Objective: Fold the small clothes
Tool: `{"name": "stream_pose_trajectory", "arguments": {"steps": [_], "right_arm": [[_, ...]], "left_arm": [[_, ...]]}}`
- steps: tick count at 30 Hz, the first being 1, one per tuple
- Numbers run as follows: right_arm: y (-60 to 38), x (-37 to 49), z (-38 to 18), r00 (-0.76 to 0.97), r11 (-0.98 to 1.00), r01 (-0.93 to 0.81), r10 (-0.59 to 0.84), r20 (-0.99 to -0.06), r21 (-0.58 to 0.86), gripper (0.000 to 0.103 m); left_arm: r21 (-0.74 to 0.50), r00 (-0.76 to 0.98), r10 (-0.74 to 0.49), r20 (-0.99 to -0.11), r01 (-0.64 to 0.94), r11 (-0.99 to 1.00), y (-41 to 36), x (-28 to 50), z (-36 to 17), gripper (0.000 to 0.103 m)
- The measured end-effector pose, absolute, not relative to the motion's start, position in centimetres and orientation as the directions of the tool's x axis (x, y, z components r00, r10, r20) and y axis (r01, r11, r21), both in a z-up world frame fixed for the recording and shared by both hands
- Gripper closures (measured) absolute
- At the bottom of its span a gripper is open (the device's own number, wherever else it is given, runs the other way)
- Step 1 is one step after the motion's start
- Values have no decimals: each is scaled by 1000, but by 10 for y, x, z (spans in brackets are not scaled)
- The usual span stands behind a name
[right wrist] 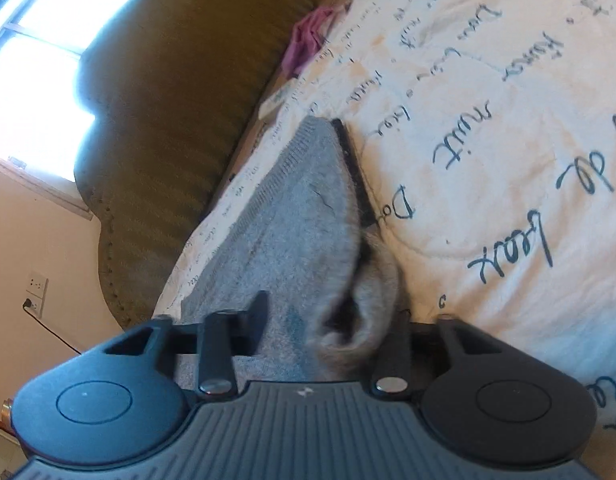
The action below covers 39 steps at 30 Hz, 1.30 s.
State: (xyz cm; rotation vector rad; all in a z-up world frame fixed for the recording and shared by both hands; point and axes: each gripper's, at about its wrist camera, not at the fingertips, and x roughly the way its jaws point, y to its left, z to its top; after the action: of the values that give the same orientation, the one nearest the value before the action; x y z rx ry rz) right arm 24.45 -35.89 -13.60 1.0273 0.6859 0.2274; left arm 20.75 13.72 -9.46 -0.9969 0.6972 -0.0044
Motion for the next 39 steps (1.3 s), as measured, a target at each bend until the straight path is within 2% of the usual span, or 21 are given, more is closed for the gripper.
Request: {"name": "stream_pose_trajectory", "arguments": {"steps": [1, 2, 3, 8, 13, 16, 19, 24, 28, 30, 31, 32, 34, 35, 36, 37, 38, 39], "right_arm": [[-358, 247, -141, 766, 503, 153, 484, -423, 851, 92], [-357, 248, -145, 764, 500, 152, 488, -422, 853, 93], [-357, 247, -145, 765, 502, 150, 487, -422, 852, 95], [-358, 248, -133, 769, 494, 142, 490, -410, 858, 97], [-361, 235, -92, 788, 479, 51, 520, -330, 876, 99], [-359, 209, -67, 780, 469, -28, 562, -273, 883, 99], [-361, 170, -49, 755, 479, -87, 603, -256, 873, 99], [-378, 84, -51, 701, 440, -53, 655, -280, 896, 99], [-383, 25, -77, 671, 442, 31, 656, -346, 897, 96], [-384, 13, -103, 646, 470, 118, 633, -427, 875, 95], [-386, 10, -111, 630, 494, 169, 611, -479, 853, 93], [-388, 8, -114, 618, 508, 199, 598, -510, 838, 93], [-397, 4, -105, 625, 528, 196, 582, -520, 826, 84], [-402, 4, -94, 648, 550, 171, 562, -514, 817, 81], [-407, 3, -80, 680, 581, 137, 534, -503, 802, 68], [-412, 4, -67, 712, 617, 102, 502, -491, 780, 46], [-416, 7, -57, 739, 648, 67, 479, -475, 758, 36], [-417, 16, -45, 761, 682, 17, 465, -452, 731, 29]], "left_arm": [[-770, 785, -311, -536, -303, 561, 139, 208, -95, 82], [-762, 783, -307, -540, -301, 573, 139, 208, -93, 94], [-756, 782, -312, -539, -286, 589, 138, 209, -91, 97], [-726, 792, -326, -516, -201, 658, 132, 214, -60, 99], [-728, 816, -374, -440, -80, 681, 138, 200, -3, 99], [-728, 818, -433, -379, 25, 686, 140, 166, 31, 99], [-711, 807, -479, -344, 109, 695, 145, 120, 49, 99], [-702, 752, -504, -425, 78, 708, 158, 38, 30, 99], [-639, 687, -456, -565, -16, 769, 168, 9, -21, 98], [-613, 614, -443, -653, -85, 785, 178, 12, -51, 91], [-609, 592, -439, -676, -114, 785, 183, 12, -57, 91], [-605, 584, -433, -687, -128, 786, 190, 11, -58, 87], [-581, 602, -405, -688, -123, 804, 199, 10, -41, 72], [-563, 635, -377, -674, -112, 819, 203, 8, -29, 52], [-533, 676, -331, -659, -108, 839, 208, 6, -15, 27], [-496, 716, -276, -641, -111, 861, 211, 6, -1, 18], [-448, 754, -220, -619, -109, 888, 211, 10, 11, 10], [-397, 779, -178, -601, -99, 912, 209, 16, 20, 12]]}}
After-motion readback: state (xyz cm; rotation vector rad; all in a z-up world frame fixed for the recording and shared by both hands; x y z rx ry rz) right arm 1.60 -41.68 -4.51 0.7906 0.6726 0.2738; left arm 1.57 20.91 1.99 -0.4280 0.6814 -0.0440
